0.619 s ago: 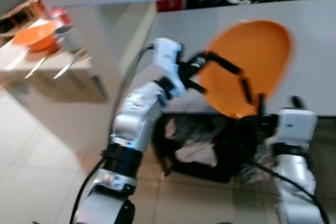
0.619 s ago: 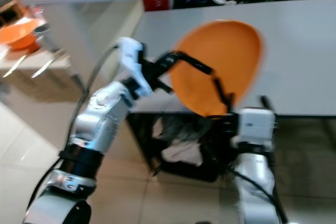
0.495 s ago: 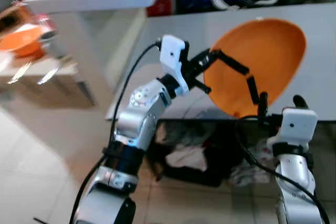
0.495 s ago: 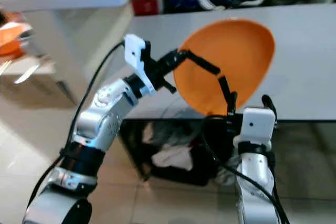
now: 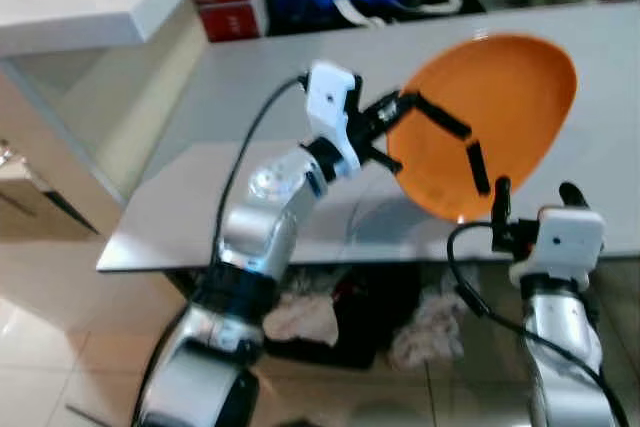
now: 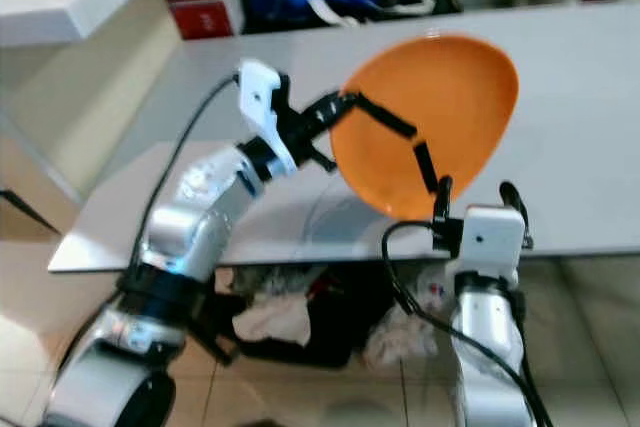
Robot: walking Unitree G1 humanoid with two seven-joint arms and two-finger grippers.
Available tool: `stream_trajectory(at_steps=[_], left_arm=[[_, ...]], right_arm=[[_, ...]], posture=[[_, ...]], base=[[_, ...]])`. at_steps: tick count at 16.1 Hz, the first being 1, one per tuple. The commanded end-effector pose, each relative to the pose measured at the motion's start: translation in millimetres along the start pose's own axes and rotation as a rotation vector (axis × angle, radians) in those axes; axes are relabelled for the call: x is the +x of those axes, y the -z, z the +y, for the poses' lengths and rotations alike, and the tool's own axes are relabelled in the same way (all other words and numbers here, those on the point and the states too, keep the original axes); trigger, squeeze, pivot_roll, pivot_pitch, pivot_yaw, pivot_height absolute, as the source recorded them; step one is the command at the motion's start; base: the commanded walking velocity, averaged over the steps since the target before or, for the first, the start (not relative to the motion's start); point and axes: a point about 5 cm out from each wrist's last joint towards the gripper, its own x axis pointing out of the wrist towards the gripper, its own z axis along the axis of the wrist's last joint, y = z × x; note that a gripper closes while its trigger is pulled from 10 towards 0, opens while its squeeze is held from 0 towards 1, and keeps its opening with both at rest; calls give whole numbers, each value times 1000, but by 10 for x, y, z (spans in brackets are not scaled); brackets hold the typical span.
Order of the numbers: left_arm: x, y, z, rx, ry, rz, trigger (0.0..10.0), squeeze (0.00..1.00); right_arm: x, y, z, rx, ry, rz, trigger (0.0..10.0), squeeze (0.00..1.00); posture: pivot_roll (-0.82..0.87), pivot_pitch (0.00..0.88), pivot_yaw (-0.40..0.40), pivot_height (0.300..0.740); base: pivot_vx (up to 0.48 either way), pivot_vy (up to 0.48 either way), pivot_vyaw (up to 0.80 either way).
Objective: Setting the table
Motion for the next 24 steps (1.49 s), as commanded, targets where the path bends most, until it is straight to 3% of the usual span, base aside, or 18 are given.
stream_trajectory(at_steps=[1,6,12,13,15,24], left_arm=[[12,-82,38,8,-17,-34,0,0],[151,-57,19,-72,-34,4,0,0],[262,315,141,-468,-249,99,0,0],[268,332,140,-489,-259,102,0,0],[267,396,249,-643,-393,81,0,0],[251,441,270,-669,-427,89,0,0]], right_arm=[[-16,-16,21,8,-12,-6,10000,0],[-24,-14,20,6,-15,-5,10000,0],[-66,-18,21,1,-25,5,10000,0],[-71,-20,19,-1,-29,5,10000,0],[-103,-25,-37,-23,-39,9,10000,0],[-110,-26,-50,-26,-40,12,10000,0]], posture=[[-95,0,145,740],[-101,0,144,740],[-134,0,130,740],[-136,0,129,740],[-162,0,119,740],[-164,0,115,740]], base=[[304,-368,0],[157,-74,0],[0,0,0],[0,0,0],[0,0,0],[0,0,0]])
